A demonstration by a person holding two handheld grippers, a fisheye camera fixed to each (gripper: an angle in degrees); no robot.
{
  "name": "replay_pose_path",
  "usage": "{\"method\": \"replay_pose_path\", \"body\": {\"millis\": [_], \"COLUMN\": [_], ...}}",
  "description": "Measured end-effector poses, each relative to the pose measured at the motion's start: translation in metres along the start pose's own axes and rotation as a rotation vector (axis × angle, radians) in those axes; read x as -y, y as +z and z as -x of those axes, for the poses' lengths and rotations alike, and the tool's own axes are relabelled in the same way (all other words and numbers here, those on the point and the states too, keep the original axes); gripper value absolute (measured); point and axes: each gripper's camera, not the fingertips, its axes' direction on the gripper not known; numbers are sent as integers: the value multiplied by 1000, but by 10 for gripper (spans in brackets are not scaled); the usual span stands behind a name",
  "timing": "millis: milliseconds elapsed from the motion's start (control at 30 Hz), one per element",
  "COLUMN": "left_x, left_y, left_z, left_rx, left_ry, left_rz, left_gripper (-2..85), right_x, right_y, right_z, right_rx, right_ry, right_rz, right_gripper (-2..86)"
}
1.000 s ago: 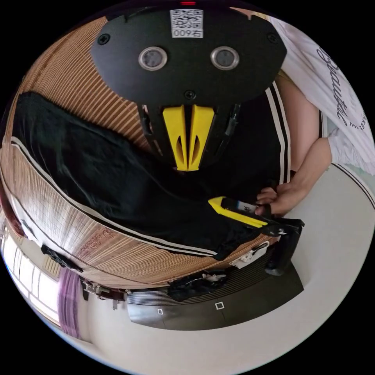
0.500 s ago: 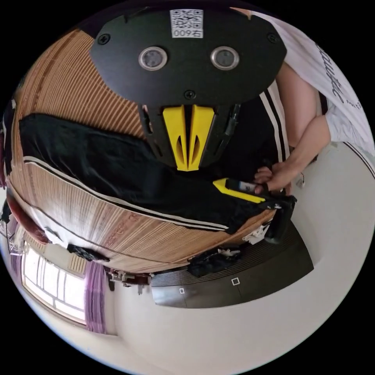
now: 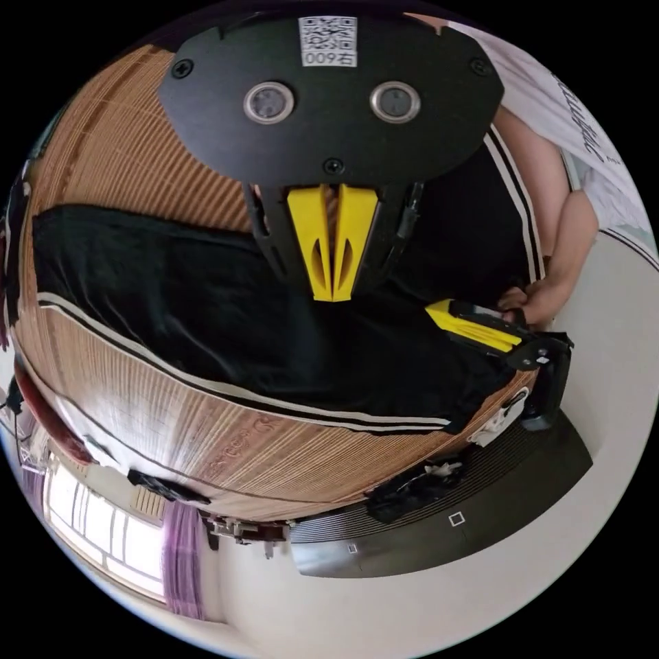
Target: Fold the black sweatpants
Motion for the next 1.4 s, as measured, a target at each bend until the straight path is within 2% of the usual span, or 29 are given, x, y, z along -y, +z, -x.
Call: {"method": "replay_pose_path", "body": {"millis": [100, 133, 200, 333, 400, 467, 500, 633, 700, 733, 767, 833, 900, 967, 1033, 1100, 1133, 1233, 1400], "left_x": [1, 1, 2, 3, 3, 3, 3, 3, 3, 3, 2, 2, 1, -1, -2, -5, -6, -9, -18], "left_y": [-3, -4, -6, -10, -13, -15, -16, -21, -24, -25, -26, -29, -32, -35, -38, -41, -41, -45, -53], "left_z": [-3, -3, -5, -5, -5, -7, -8, -12, -10, -8, -6, -3, -1, -1, 0, -2, -2, 0, 22], "left_rx": [14, 17, 26, 27, 29, 40, 50, 80, 75, 72, 67, 62, 66, 73, 82, 105, 111, 124, 63], "left_ry": [1, 2, 5, 5, 6, 11, 16, 27, 26, 24, 21, 17, 18, 22, 26, 37, 39, 44, 12], "left_rz": [-1, -1, 2, 2, 2, 1, 0, 0, 2, 2, 3, 3, 4, 5, 4, 3, 3, 8, 7], "left_gripper": [-1, -1, -1, 0, 0, 1, 1, 1, 1, 1, 1, 1, 1, 1, 1, 1, 1, 0, 0], "right_x": [1, 2, 4, 21, 40, 55, 56, 51, 52, 56, 61, 78, 106, 137, 150, 161, 162, 153, 179], "right_y": [-18, -18, -29, -81, -73, -57, -63, -97, -111, -119, -134, -154, -150, -130, -117, -103, -113, -138, -144], "right_z": [-32, -44, -54, -39, -26, -31, -38, -142, -178, -197, -204, -198, -193, -200, -218, -235, -247, -270, -242], "right_rx": [-273, -428, -372, 8, 33, -57, -26, -36, 108, 139, 78, 112, 102, -4, 38, -73, -154, -571, -347], "right_ry": [86, 115, 118, 140, 70, 28, 33, 356, 393, 486, 553, 505, 440, 442, 464, 441, 466, 639, 390], "right_rz": [22, 70, 51, -210, -129, -3, -32, -54, -91, -104, -159, -282, -249, -155, -133, -4, -33, -35, -169], "right_gripper": [-8, -8, -9, -9, -9, -8, -8, -8, -8, -9, -9, -9, -9, -9, -9, -9, -9, -8, -9]}}
